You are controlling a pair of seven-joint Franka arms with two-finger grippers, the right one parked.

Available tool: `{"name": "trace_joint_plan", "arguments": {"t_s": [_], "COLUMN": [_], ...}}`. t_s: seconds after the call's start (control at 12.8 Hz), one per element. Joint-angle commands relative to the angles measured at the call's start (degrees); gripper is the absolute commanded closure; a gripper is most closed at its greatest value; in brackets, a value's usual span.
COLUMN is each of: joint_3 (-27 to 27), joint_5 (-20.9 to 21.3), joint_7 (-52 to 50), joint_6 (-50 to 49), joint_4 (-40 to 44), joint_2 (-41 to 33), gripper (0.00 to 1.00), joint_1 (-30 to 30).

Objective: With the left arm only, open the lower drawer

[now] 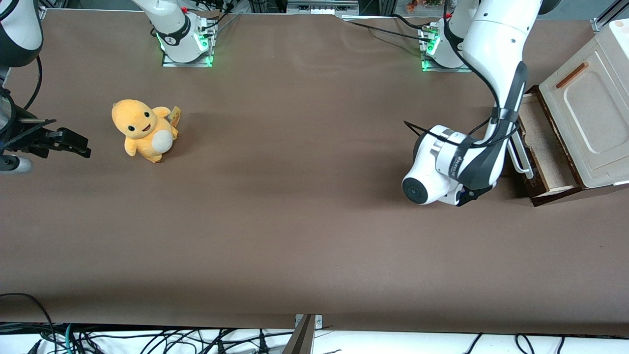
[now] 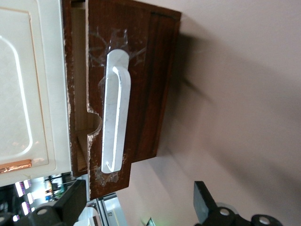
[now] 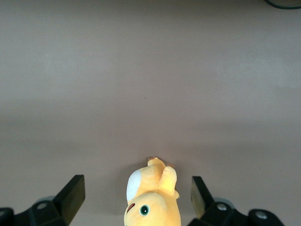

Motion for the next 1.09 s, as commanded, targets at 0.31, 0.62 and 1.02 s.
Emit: {"name": "trace_joint_plan", "arguments": {"t_s": [0.31,0.62,1.02], "joint_3": [0.85,0.41,0.15], "joint_5": [-9.14,-12.29,-21.77], "joint_7": [15.35,21.52,33.19], "joint_6": [-2.90,-6.60,-5.12], "joint_4": [9.81,16.94,19.32], "joint_2": [-3.19,-3.19,-8.54], "gripper": [0.00,0.00,0.00], "joint_1": [4.46,7.98,14.30]}}
